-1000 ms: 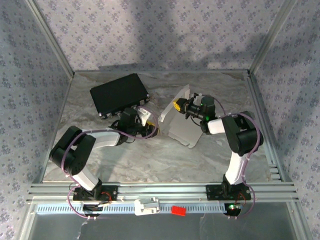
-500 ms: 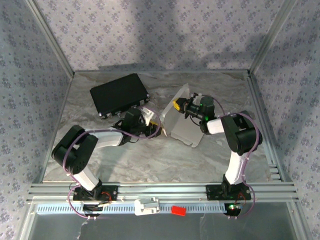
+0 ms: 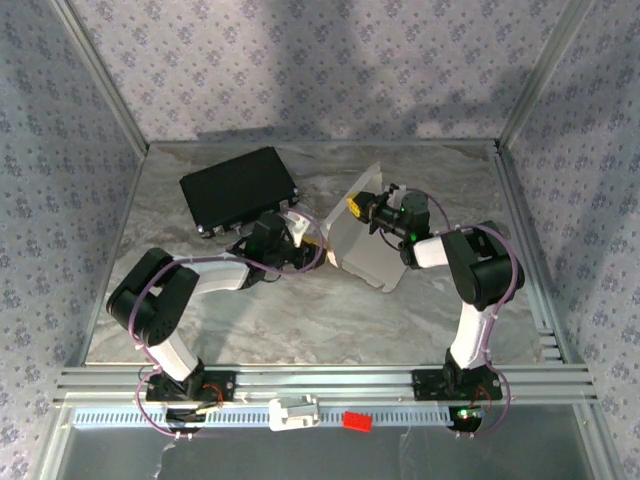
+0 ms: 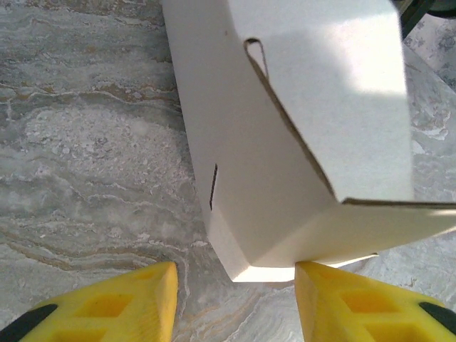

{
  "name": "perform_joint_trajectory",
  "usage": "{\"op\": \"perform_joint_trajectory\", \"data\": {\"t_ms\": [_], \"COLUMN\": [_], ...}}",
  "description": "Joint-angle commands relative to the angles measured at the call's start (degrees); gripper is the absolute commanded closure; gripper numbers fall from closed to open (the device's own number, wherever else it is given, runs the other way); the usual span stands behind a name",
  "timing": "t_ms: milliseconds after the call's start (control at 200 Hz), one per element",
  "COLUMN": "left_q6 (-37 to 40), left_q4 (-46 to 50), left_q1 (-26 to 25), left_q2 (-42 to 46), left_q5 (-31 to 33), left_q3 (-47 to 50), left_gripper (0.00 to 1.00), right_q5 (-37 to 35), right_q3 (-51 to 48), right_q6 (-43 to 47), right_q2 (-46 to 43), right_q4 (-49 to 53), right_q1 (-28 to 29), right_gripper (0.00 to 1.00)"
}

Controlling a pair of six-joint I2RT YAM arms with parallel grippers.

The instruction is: Fold the paper box

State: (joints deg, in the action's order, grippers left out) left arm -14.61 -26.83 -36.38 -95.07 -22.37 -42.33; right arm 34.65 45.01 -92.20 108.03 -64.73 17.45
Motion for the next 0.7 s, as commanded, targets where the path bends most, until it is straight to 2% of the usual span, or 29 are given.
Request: {"op": "perform_joint_trajectory", "data": {"t_ms": [0,320,490,695], "left_q6": [0.67,1.73,4.29,8.19], "left_q4": [-3.45,-2.04,2.26,8.14], "left_q1": [-1.29,-2.02,-1.78,0.06], "left_q2": [-0.73,-1.09,0.86,4.57], "left_q5": [1.61,7.35,13.65,19.2], "left_q3": [-3.15,-4.5,-4.3,-3.92], "left_gripper": [0.51,0.51,0.51,0.52], "right_q5": [-0.46,-6.24,-9.75,-15.31], "right_q3": [-1.2,-1.16,-0.85,3.83], "right_q6": [-1.95,-3.42,-3.38,-7.58], "right_q2": [1.74,2.93,3.38,8.58], "right_q4": [-4.41,-6.9,-8.43,-12.23], "right_q1": [0.95,3.42,5.39,9.11], "right_gripper": [1.0,1.0,1.0,1.0]}}
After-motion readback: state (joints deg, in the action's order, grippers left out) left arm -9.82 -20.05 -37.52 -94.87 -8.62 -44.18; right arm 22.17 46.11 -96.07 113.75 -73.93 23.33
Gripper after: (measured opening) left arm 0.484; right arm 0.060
